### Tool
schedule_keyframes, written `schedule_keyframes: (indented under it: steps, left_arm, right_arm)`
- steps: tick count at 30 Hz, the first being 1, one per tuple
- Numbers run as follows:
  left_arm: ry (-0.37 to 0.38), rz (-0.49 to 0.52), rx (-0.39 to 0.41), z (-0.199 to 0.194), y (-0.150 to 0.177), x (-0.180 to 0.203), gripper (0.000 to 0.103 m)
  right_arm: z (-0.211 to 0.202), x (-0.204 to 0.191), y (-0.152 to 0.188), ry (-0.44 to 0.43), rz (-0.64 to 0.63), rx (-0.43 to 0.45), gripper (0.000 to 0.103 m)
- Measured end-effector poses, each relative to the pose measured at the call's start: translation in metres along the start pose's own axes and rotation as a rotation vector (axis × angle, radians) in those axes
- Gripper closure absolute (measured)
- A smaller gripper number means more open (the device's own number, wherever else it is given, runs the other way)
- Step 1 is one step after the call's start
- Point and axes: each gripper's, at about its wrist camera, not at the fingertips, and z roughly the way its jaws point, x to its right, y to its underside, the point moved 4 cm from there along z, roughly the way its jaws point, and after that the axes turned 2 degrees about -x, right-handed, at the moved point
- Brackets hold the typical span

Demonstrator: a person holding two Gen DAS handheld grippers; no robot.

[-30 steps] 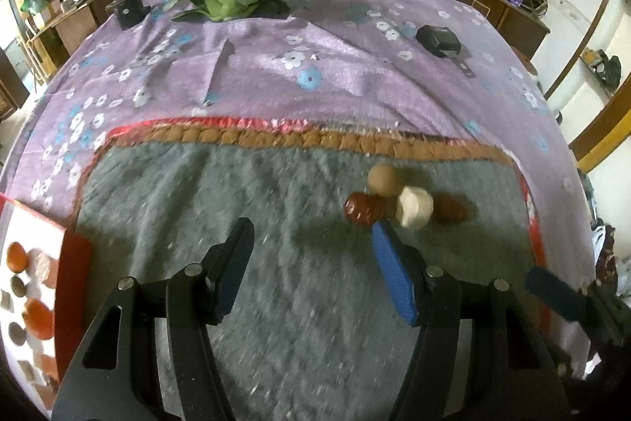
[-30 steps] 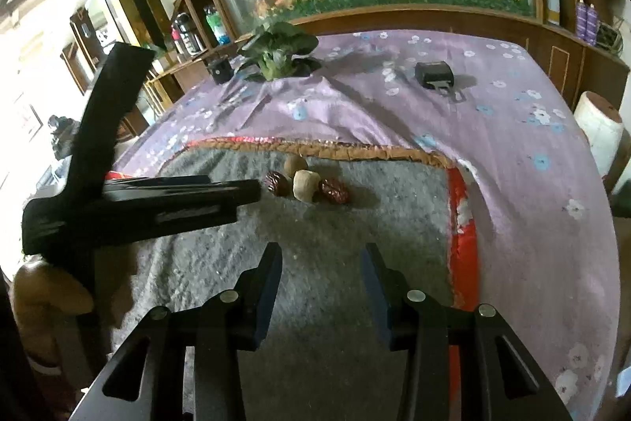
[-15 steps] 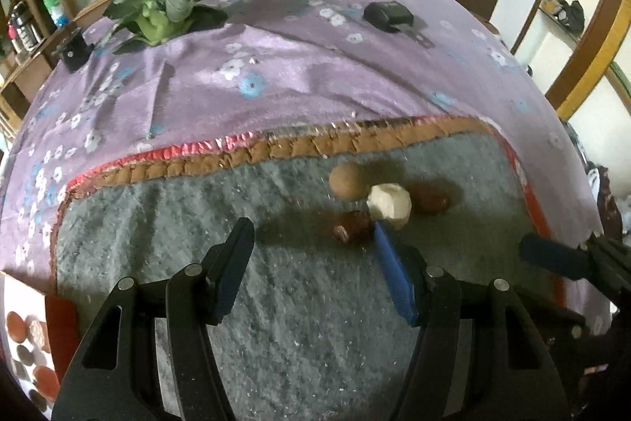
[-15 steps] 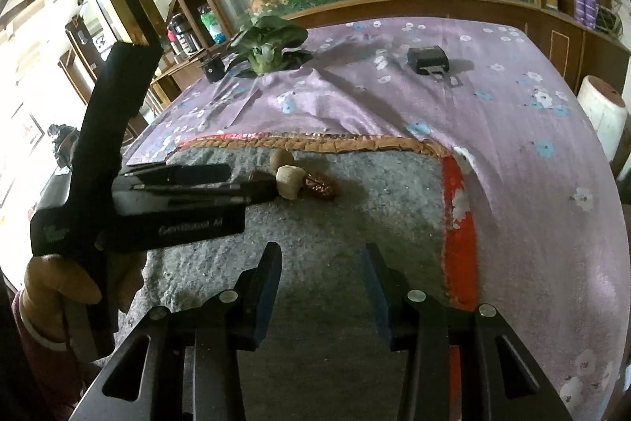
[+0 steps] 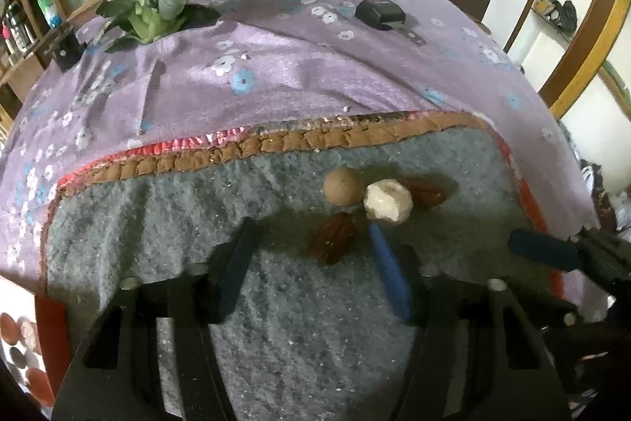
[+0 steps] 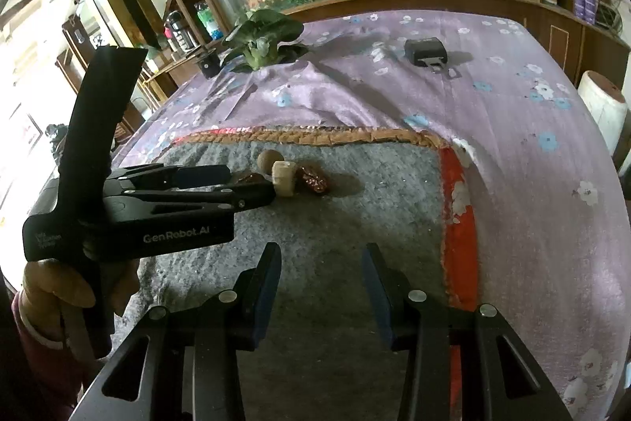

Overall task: Organize fruits
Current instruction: 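Grasp a brown date with the left gripper while the right grasps a beige cube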

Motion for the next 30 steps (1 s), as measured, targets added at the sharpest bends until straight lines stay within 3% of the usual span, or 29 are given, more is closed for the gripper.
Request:
schedule_keyframes:
  steps: [2, 3, 11, 17, 21, 24, 27, 28, 30]
  left_arm:
    - [-0.001, 0.016, 0.013, -0.002, 0.003, 0.001, 0.082]
    - [0.000, 0.009, 0.015, -0.003, 0.003, -0.001, 0.085]
    - [-0.014, -0.085, 0.022, -0.018, 0.018, -0.019, 0.085]
    - [-0.002, -0.126, 0.017, -0.026, 0.030, -0.029, 0.085]
    - [-0.012, -0.148, 0.028, -0.035, 0.036, -0.037, 0.084]
    - [-0.027, -0.159, 0.033, -0.043, 0.044, -0.047, 0.084]
    - [-0.042, -0.182, 0.028, -0.050, 0.055, -0.060, 0.084]
    - [-0.049, -0.192, 0.030, -0.052, 0.058, -0.065, 0.084]
    - [-0.054, -0.202, 0.030, -0.054, 0.063, -0.070, 0.084]
  right_arm:
    - [-0.001, -0.001, 0.000, -0.003, 0.000, 0.002, 0.061]
    - [-0.002, -0.003, -0.001, -0.006, -0.005, 0.005, 0.061]
    - [0.004, -0.022, -0.018, 0.038, -0.122, 0.002, 0.062]
    - [0.023, -0.039, -0.040, 0.017, -0.198, -0.008, 0.061]
    - [0.045, -0.046, -0.051, 0.051, -0.241, -0.021, 0.061]
    - [0.056, -0.057, -0.053, -0.012, -0.248, -0.044, 0.061]
    - [0.046, -0.077, -0.047, -0.214, -0.249, -0.065, 0.062]
    - [0.040, -0.081, -0.045, -0.235, -0.259, -0.054, 0.062]
    - [0.032, -0.081, -0.042, -0.188, -0.273, -0.029, 0.062]
